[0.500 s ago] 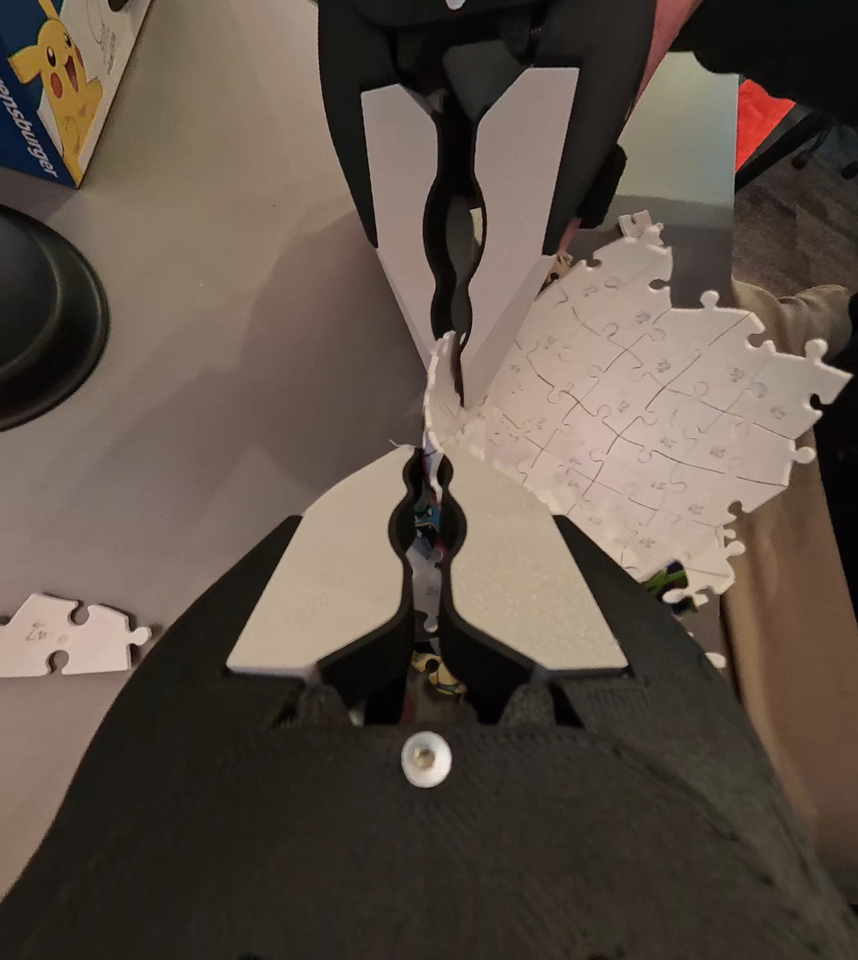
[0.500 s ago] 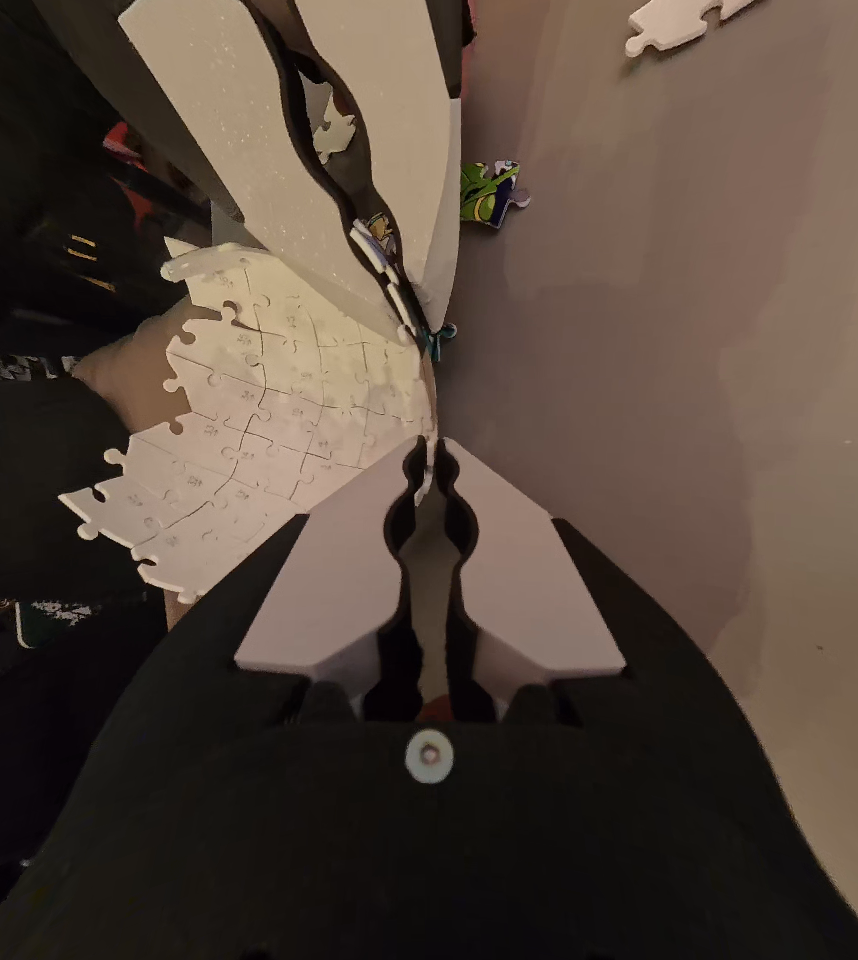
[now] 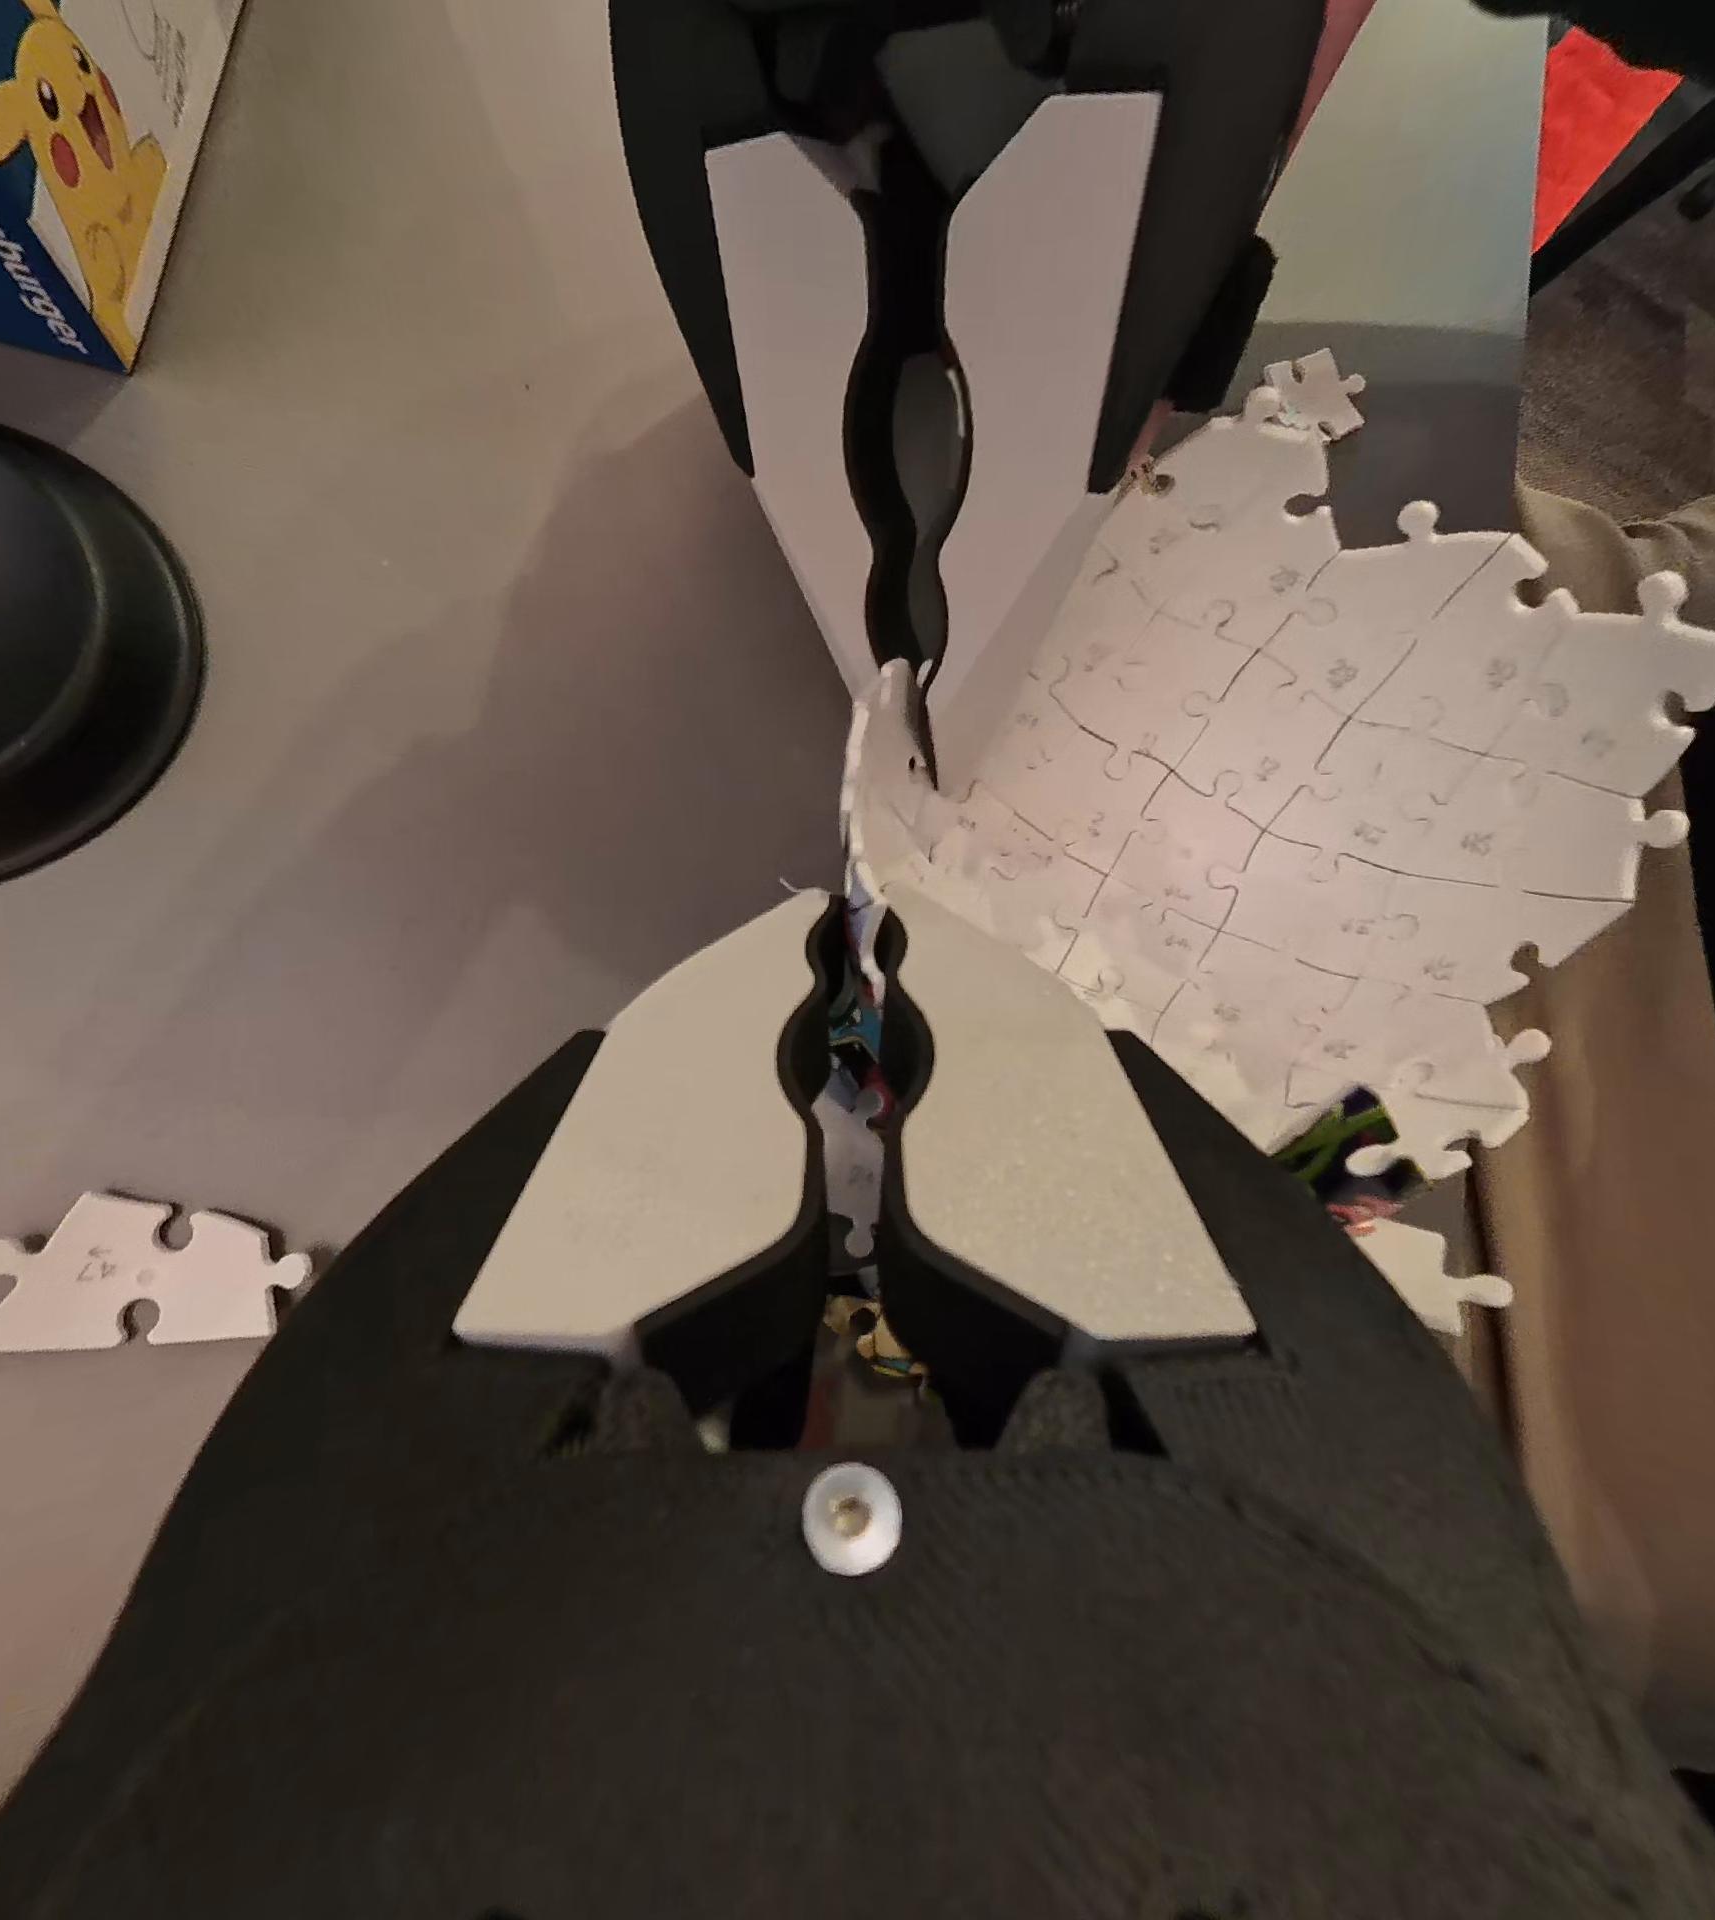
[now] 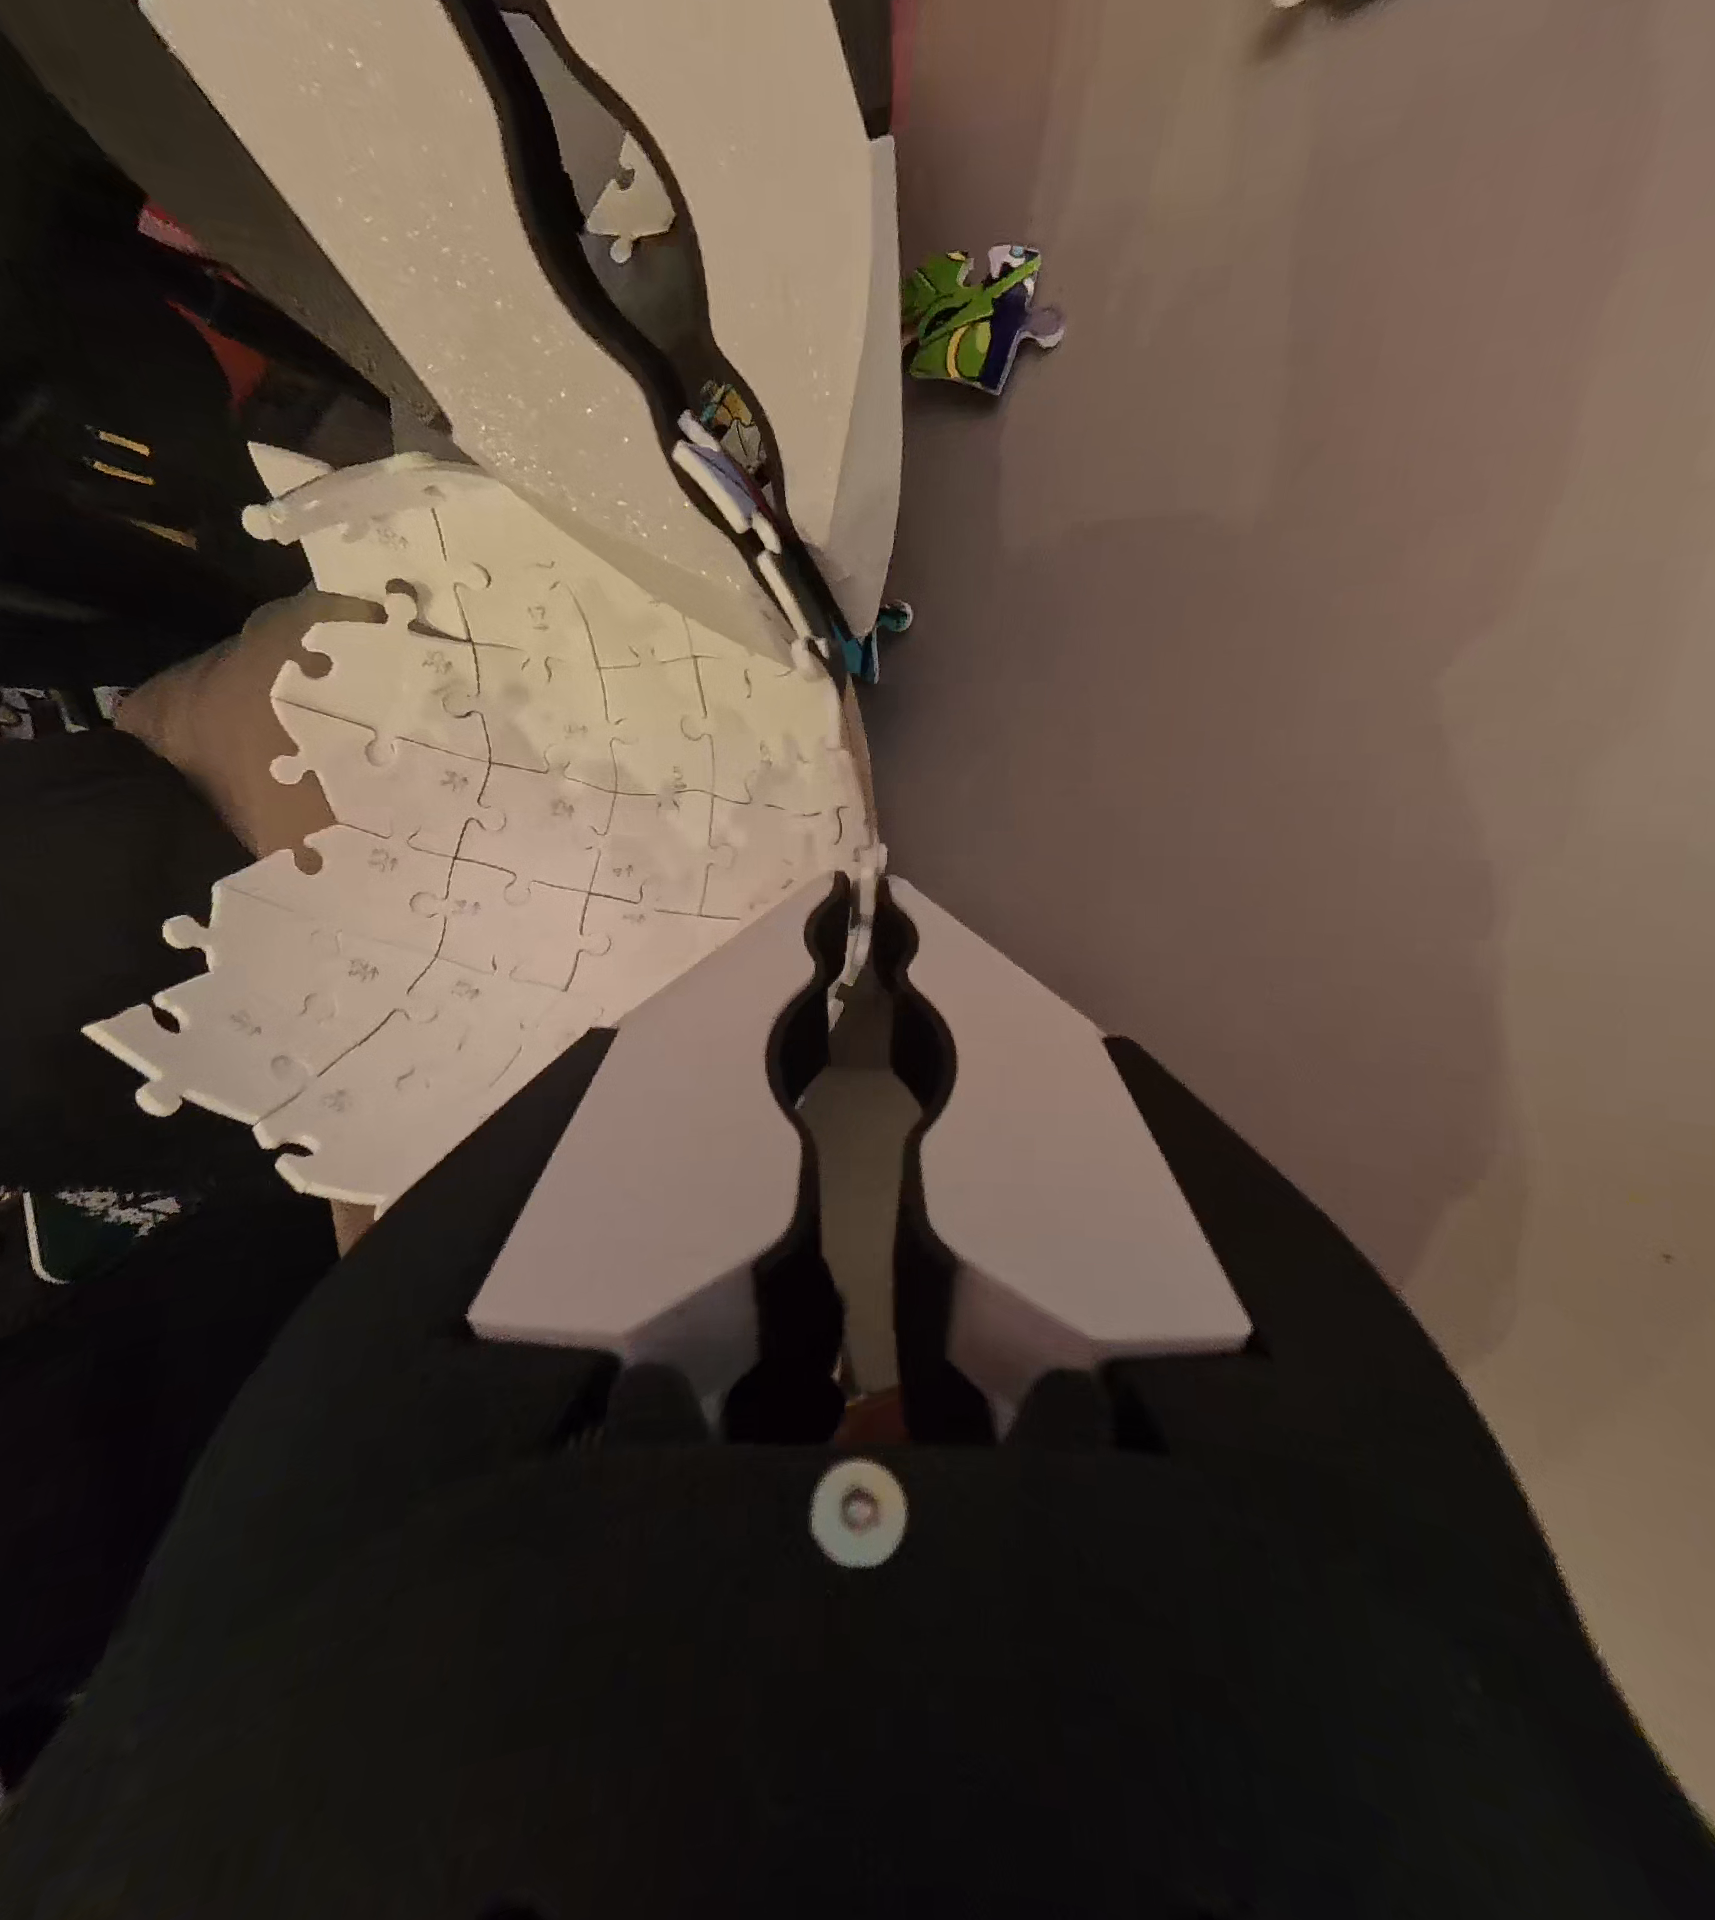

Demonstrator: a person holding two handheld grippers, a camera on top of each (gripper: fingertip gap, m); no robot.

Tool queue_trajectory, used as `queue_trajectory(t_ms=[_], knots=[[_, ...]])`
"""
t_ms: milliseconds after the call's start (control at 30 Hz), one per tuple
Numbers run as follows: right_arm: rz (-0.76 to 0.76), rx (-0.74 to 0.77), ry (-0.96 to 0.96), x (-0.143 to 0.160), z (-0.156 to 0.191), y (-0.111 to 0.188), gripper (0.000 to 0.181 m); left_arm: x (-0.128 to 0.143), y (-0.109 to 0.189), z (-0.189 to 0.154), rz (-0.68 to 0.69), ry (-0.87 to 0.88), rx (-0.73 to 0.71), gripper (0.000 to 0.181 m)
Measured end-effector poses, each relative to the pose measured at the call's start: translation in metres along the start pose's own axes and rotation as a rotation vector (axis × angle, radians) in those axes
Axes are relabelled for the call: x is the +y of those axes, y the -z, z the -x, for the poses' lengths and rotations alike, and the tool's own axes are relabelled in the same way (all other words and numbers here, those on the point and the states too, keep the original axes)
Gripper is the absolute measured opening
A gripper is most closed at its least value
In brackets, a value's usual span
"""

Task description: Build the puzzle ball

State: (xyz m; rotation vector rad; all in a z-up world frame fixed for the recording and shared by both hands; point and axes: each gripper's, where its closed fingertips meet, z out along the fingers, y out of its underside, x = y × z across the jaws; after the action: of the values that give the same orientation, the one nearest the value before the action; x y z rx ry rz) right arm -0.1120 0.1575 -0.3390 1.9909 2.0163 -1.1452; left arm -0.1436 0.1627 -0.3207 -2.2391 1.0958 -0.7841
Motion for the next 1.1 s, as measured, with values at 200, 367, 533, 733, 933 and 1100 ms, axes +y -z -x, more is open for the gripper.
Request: queue_trajectory(t_ms=[200,367,533,733,933,1100], knots=[[-0.005,0.022,0.06,-0.0012,0.0015,0.0026,0.001,-0.0023,0.0016,-0.0006,-0.003,-0.011,-0.006,0.003],[-0.006,0.042,0.084,-0.0017,0.0015,0.0031,0.003,-0.0016,0.002,-0.0008,0.013,-0.021,-0.017,0.003],[-0.028,0.059,0.11,-0.0037,0.0026,0.0064,0.001,0.0002,0.0017,-0.0001,0.021,-0.016,-0.018,0.003],[-0.039,0.053,0.117,-0.0038,0.0043,0.0072,0.0,-0.0006,0.0019,-0.001,0.016,-0.012,-0.014,0.003],[-0.062,0.032,0.032,-0.005,0.002,0.0068,0.0,-0.001,0.0025,-0.0016,0.015,-0.016,-0.015,0.003],[-0.081,-0.004,-0.057,-0.0045,-0.0004,0.0059,0.0,-0.0011,0.0012,-0.0031,0.018,-0.015,-0.007,0.004]])
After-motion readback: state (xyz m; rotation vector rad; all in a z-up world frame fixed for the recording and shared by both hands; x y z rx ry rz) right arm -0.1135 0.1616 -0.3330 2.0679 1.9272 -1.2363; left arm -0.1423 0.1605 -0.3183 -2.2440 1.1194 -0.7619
